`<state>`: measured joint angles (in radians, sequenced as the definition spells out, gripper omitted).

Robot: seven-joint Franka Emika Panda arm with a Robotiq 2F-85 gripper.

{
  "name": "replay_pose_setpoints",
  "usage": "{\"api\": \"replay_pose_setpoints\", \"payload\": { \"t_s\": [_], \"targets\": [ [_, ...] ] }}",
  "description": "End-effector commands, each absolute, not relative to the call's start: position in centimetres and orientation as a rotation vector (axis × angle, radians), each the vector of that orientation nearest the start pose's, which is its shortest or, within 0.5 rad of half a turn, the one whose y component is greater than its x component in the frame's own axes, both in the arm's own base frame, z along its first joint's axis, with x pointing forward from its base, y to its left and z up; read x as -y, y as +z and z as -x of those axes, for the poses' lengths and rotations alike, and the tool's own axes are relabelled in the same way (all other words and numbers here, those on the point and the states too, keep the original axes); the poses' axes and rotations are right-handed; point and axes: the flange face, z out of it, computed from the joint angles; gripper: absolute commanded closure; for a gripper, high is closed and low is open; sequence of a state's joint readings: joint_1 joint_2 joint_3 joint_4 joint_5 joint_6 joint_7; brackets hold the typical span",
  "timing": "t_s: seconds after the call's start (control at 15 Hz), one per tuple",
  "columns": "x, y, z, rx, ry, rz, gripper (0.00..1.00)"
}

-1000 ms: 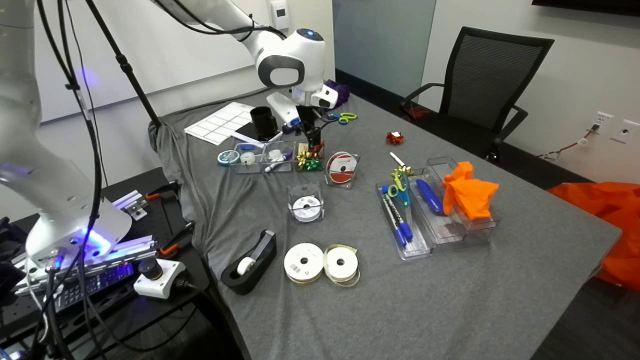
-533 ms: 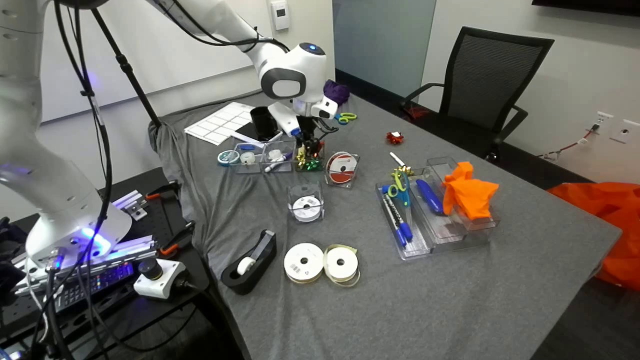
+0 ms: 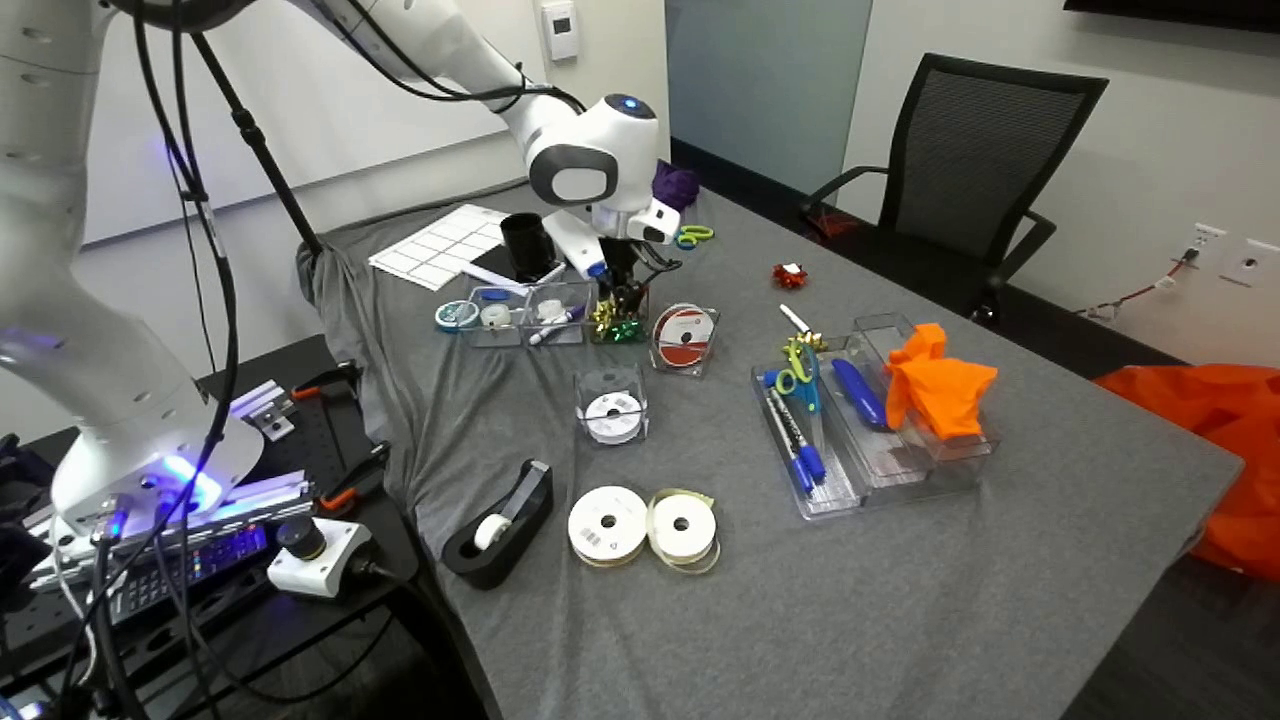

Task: Move the yellow decoration to the table

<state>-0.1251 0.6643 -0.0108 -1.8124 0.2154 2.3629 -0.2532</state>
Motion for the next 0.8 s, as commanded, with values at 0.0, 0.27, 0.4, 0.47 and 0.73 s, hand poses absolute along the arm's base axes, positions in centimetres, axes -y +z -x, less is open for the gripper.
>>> {"api": "replay_pose_setpoints", "payload": {
  "t_s": [0.0,0.27,0.4,0.47,0.73],
  "targets": [
    [8.7,15.5,-63.8,-0.075,0.109,2.993,0.59],
    [8.7,15.1,-63.7,-0.073,0.118,2.994,0.83],
    [8.8,15.0,-63.7,-0.058,0.108,2.997,0.96],
    [8.9,15.4,-63.6,-0.047,0.094,2.996,0.99],
    [8.8,17.7,-62.8,-0.024,0.063,2.986,1.0]
  ]
}}
